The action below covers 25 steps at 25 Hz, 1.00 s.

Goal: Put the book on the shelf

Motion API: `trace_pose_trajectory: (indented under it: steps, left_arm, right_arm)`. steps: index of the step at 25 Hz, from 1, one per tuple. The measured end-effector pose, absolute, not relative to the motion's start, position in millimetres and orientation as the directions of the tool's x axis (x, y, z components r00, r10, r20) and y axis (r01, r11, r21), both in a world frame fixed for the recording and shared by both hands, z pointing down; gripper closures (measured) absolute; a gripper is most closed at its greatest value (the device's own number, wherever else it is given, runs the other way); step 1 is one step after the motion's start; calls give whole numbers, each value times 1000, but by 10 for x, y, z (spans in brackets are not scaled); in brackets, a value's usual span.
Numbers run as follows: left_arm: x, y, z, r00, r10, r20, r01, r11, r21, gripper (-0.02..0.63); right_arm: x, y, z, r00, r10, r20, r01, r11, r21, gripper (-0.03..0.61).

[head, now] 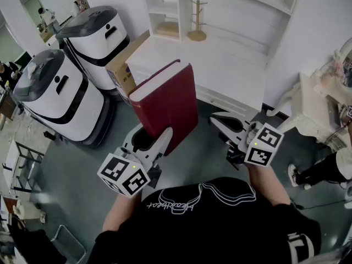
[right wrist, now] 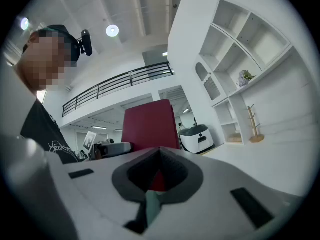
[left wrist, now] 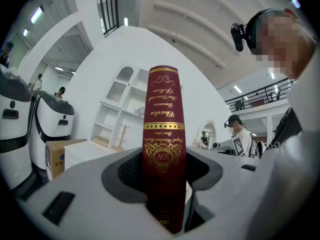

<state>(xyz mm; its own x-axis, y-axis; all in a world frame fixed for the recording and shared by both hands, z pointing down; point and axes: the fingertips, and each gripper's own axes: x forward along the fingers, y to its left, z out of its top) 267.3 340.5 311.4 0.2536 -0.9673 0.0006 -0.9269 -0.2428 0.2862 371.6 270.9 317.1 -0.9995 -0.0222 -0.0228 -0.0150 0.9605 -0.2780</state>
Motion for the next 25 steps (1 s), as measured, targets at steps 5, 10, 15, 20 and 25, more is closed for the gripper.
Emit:
trace_pose_trajectory:
  steps: [5, 10, 15, 20, 25]
  left_arm:
    - [2668, 3392, 3132, 256, -967, -6, -924, -246, 293, 407]
    - [2403, 3462, 3172, 259, -966, -9, -917, -249, 311, 407]
    - [2119, 3552, 3170, 254, -967, -21, -917, -248, 313, 407]
    - [1919, 3576, 3187, 236, -971, -38, -919, -236, 315, 407]
    - [1720, 3537, 3213, 213, -976, -48, -921, -217, 325, 407]
  right_arm:
    - [3698, 2707, 3210, -999, -19, -28, -10, 960, -279, 572]
    - [3414, 2744, 3256, -999, -36, -15, -30, 956, -291, 572]
    - [3123, 2831, 3258, -999, -40, -17, -33, 956, -291, 572]
    - [2942, 2888, 3307, -1000, -27, -15, -22, 957, -288, 572]
    - [2791, 2804, 3316, -999, -27, -18, -21, 957, -288, 572]
